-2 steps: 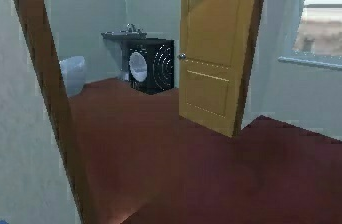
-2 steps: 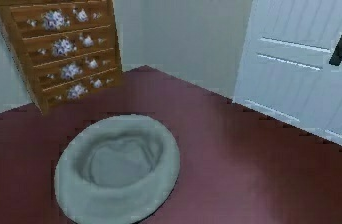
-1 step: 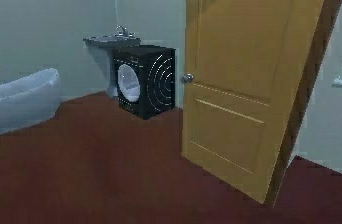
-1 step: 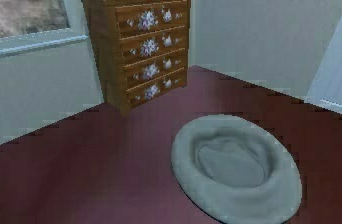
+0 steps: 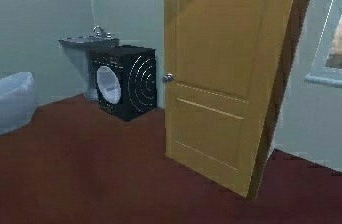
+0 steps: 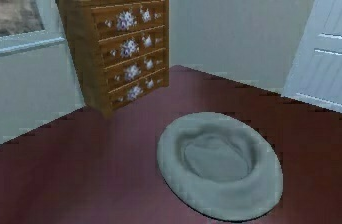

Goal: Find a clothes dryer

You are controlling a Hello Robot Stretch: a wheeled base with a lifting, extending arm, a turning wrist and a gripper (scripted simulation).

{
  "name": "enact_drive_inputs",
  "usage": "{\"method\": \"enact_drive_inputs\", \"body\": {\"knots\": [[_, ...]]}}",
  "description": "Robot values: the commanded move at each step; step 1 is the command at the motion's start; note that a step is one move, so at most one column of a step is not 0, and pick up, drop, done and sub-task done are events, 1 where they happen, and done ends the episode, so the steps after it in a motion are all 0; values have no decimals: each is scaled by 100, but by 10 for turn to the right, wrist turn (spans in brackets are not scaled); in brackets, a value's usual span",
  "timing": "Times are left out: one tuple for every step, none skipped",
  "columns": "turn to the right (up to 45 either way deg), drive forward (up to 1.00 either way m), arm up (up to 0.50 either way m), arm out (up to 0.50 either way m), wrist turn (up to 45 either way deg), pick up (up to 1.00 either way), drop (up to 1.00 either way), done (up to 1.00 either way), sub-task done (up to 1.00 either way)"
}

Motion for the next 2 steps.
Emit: {"method": "enact_drive_inputs", "body": {"knots": [[0,5,0,0,0,0,0,0,0],[-240,0,0,0,0,0,0,0,0]]}}
